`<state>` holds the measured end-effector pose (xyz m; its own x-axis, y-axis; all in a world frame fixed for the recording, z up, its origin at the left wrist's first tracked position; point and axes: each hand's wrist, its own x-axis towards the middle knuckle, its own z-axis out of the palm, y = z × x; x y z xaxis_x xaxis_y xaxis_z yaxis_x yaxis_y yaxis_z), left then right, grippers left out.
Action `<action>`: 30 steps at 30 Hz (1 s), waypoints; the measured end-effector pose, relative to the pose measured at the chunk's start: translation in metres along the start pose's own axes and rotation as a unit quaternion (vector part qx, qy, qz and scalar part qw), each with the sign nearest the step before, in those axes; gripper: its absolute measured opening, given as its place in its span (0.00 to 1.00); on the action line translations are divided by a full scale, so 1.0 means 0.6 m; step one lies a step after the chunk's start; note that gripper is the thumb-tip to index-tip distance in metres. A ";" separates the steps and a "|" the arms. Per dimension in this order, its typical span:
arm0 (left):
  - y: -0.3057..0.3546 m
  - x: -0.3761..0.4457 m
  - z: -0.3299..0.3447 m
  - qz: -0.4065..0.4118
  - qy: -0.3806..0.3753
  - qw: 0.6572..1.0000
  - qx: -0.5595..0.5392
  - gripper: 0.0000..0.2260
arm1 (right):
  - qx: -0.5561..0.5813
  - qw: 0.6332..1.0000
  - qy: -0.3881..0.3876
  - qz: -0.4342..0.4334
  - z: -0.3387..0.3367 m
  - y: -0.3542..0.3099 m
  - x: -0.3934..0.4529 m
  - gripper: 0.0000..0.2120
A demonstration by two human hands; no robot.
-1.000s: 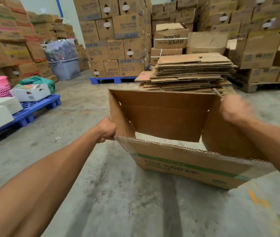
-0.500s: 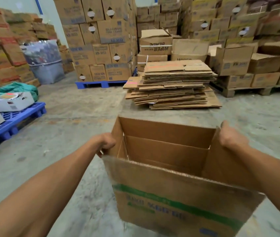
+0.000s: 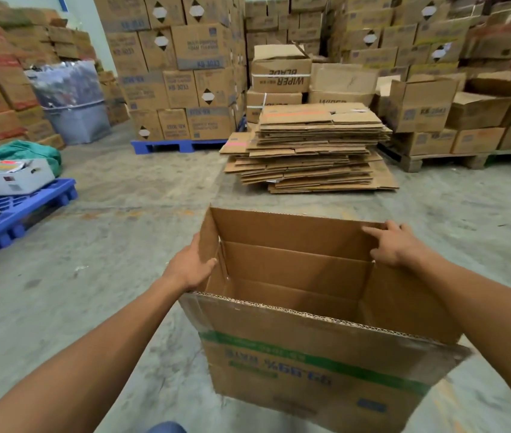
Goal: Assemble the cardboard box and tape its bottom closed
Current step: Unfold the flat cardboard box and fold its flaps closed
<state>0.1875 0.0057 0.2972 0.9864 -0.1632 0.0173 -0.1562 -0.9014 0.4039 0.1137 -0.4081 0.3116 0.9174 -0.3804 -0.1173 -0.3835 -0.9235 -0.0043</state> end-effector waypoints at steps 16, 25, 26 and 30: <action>0.072 -0.061 0.029 0.099 -0.340 0.925 0.135 0.43 | 0.530 0.845 -0.069 -0.023 0.004 -0.067 -0.044 0.26; 0.070 -0.061 0.057 0.129 -0.392 0.881 0.232 0.33 | 0.081 0.971 -0.193 -0.113 0.155 -0.070 -0.105 0.36; 0.072 -0.060 0.055 0.132 -0.378 0.886 0.235 0.33 | 0.044 0.972 -0.201 -0.118 0.159 -0.068 -0.107 0.36; 0.071 -0.058 0.056 0.156 -0.297 0.921 0.198 0.34 | -0.017 0.961 -0.261 -0.092 0.136 -0.065 -0.118 0.35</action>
<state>0.1449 -0.0408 0.2830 0.7074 -0.5241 -0.4743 -0.5498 -0.8297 0.0969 0.0552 -0.3413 0.2392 0.7870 -0.1418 -0.6005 -0.2083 -0.9772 -0.0422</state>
